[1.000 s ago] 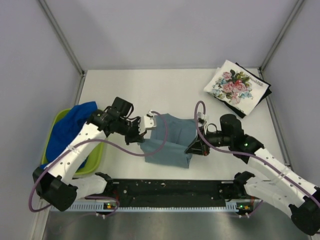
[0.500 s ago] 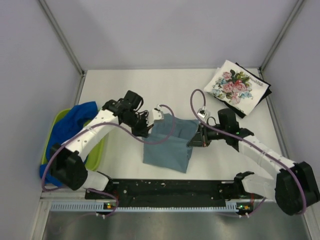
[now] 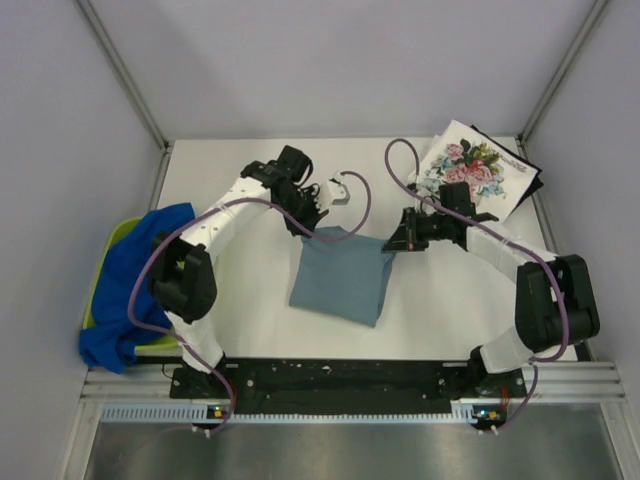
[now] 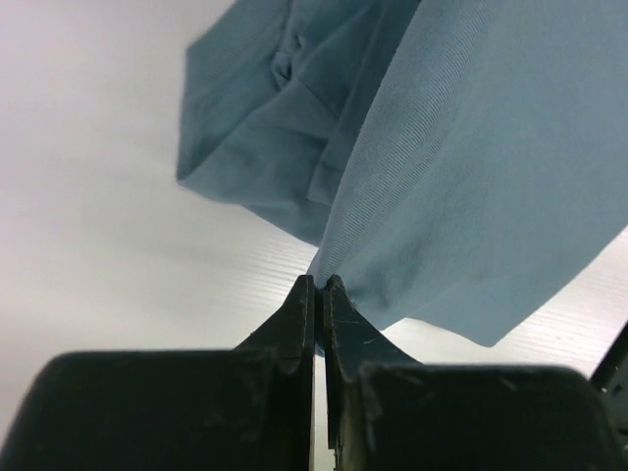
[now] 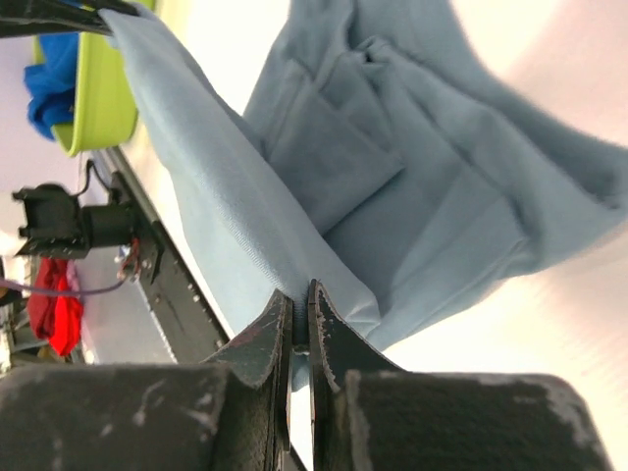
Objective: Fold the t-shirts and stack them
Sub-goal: Fold the long partially folded tshirt into a neat square
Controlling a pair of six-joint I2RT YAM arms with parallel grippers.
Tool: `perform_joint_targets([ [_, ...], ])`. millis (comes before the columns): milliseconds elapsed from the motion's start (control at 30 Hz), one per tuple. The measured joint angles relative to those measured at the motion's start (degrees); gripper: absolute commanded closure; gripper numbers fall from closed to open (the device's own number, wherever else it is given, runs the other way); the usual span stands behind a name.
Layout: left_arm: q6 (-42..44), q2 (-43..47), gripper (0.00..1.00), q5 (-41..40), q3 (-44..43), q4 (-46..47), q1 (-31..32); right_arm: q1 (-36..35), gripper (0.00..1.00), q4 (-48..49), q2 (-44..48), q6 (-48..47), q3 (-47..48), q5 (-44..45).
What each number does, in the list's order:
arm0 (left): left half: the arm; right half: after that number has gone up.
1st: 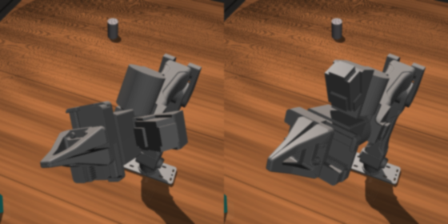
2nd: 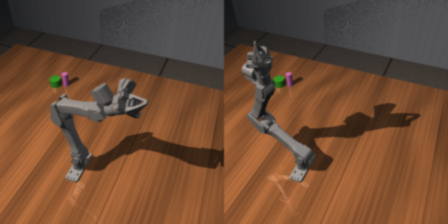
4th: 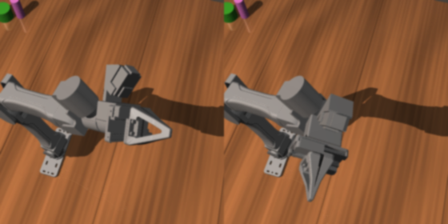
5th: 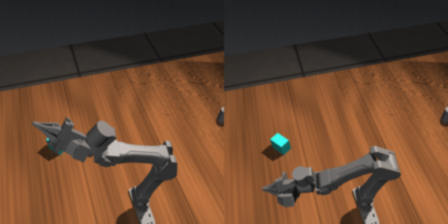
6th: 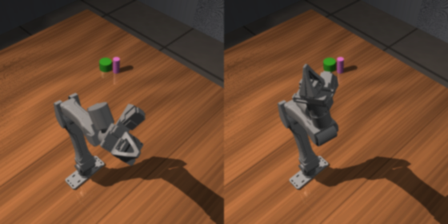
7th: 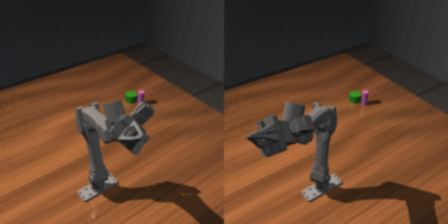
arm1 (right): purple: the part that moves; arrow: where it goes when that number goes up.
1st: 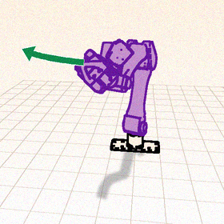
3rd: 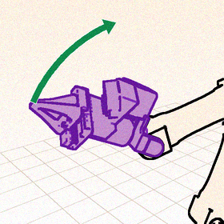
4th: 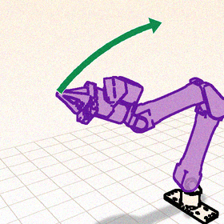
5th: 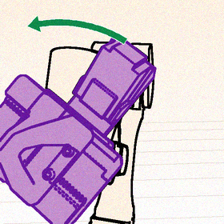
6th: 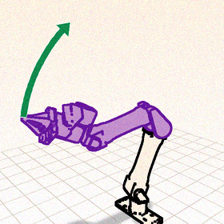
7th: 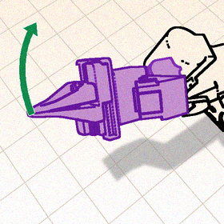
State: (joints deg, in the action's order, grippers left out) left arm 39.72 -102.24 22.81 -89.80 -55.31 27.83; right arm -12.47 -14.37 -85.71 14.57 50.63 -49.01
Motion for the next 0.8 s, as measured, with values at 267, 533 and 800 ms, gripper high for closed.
perform_joint_targets([
  [267,-1.8,-10.4,1.0,-2.3,-8.4,1.2,-0.2,1.1,1.0,-2.4,-11.6,-1.5,8.4,5.1],
  [533,-3.7,-17.3,0.85,-3.7,-11.5,4.5,0.1,1.7,0.99,-3.3,-15.9,-1.9,9.5,9.8],
  [800,-5.2,-20.2,0.62,-10.9,-13.2,8.4,0.7,1.9,0.71,-4.6,-19.7,-3.0,13.8,16.2],
])
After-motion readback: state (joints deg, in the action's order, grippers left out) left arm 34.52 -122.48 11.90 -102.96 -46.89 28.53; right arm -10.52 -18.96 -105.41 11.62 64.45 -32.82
